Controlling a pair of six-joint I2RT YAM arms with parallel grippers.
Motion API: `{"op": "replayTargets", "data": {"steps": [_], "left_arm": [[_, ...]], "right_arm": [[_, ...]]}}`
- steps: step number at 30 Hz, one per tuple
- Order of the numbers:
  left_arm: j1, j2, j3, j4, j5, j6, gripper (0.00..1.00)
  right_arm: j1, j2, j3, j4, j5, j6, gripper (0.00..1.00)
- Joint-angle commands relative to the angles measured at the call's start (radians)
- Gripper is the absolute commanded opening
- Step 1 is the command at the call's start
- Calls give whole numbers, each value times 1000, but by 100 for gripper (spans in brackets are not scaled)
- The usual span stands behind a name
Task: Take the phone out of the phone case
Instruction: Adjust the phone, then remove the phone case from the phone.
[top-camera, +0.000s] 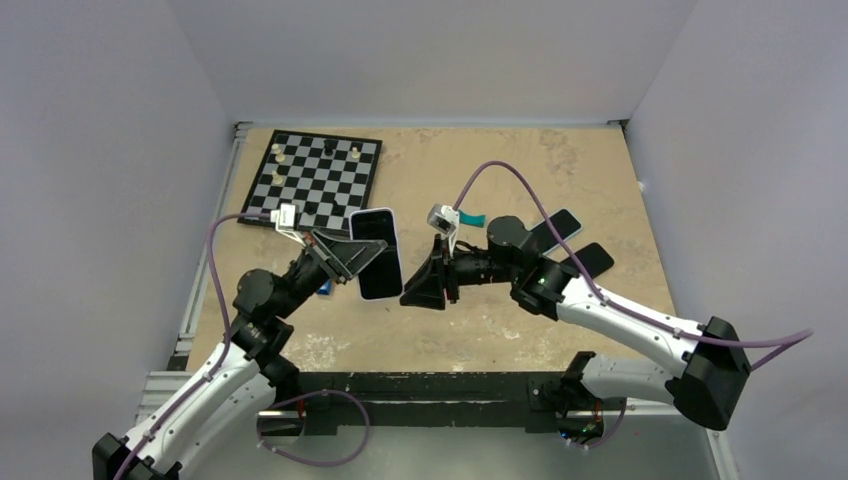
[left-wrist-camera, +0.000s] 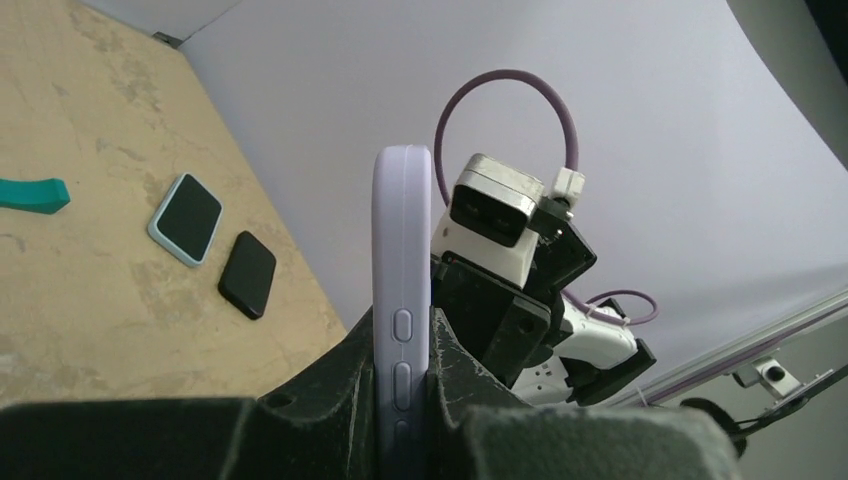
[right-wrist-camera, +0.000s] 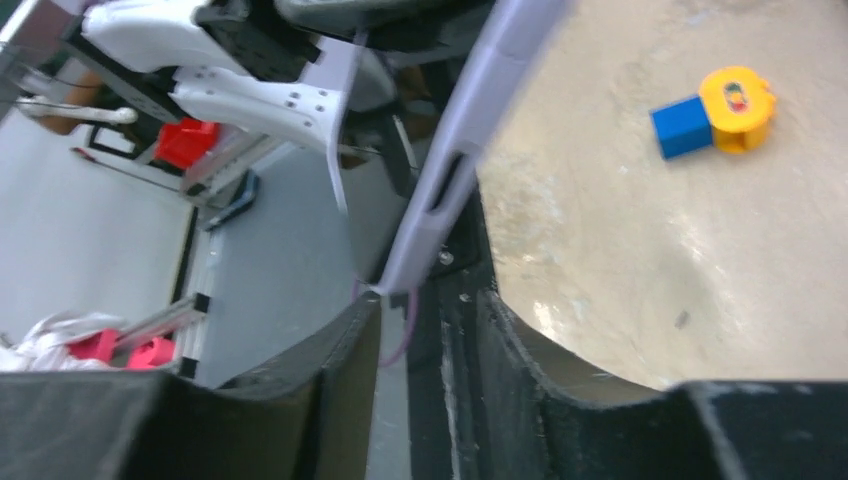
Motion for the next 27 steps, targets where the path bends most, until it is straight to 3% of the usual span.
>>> {"op": "replayTargets", "data": {"steps": [1,6,10,15,20,27], "left_arm": [[-11,-55,3,16,-20,60,0],[-11,-80,-28,37,-93,65,0],[-12,-55,-24,62,-77,55,0],[-12,-43,-29,111,-10,21,0],[-12,-73,-48,119,-35,-17,0],[-12,-5,-52,232,-3,-65,0]], "right_arm": [[-32,-58,35,-172,55,-1,49],[-32,-137,27,-182,106,114,56],[-33,-157,22,-55,77,160,57],[-76,-67,125,-60,19,131,57],[-84,0,143,-50,-20,72,58],[-60,65,67,229,-67,248,53]]}}
